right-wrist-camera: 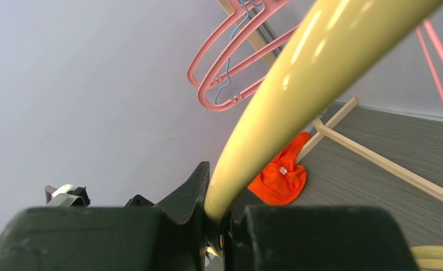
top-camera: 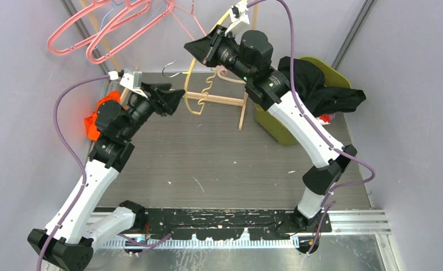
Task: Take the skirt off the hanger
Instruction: Place the hanger at the clothesline.
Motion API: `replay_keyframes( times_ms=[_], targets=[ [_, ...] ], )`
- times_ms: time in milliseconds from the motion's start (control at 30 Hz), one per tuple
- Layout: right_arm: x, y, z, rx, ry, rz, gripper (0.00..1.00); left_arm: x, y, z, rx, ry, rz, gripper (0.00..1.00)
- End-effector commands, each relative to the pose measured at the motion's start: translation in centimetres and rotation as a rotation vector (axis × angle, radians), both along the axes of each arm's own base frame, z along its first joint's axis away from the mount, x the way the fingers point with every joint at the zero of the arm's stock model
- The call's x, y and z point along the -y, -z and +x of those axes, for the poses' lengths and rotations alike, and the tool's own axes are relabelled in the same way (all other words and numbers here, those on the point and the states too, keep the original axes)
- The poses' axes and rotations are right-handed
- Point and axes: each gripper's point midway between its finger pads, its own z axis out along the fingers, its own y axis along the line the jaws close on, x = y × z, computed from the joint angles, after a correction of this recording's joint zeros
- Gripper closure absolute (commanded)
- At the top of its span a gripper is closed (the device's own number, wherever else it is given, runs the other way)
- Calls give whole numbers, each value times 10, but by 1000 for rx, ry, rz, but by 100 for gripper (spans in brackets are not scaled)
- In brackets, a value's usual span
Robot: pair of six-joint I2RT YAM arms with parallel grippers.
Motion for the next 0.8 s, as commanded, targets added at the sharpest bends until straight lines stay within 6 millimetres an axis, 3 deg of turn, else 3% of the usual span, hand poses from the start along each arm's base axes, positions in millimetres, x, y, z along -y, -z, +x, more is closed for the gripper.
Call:
replay_keyframes(
  times_ms=[0,400,767],
  targets=[
    [6,-44,-10,76,-14,113,99,1,-31,1,122,6,-67,42],
    [-4,-45,-9,22,-60,180,99,16,-42,22,142,43,-122,42],
    [6,-69,-16,71,-47,201,99,22,-25,35,116,48,-126,45]
  ],
)
